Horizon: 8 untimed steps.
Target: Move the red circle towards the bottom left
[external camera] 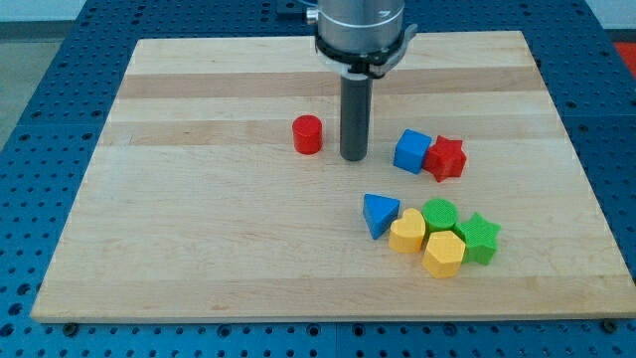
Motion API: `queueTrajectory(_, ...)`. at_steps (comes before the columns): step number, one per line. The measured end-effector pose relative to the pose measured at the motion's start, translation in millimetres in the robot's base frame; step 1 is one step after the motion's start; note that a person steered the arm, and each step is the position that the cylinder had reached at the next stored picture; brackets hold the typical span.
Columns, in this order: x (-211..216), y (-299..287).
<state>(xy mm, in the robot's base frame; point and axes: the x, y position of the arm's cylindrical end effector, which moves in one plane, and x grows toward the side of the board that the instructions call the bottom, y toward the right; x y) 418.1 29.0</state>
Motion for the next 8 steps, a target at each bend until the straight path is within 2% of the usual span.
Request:
queueTrajectory(1, -12, -33)
queueTrajectory(2, -14, -100)
queueTrajectory(3, -8, -111)
queueTrajectory(4, -49, -87)
queueTrajectory(5, -68, -110)
queueTrajectory(7, 70, -158)
queueTrajectory(8, 74, -151)
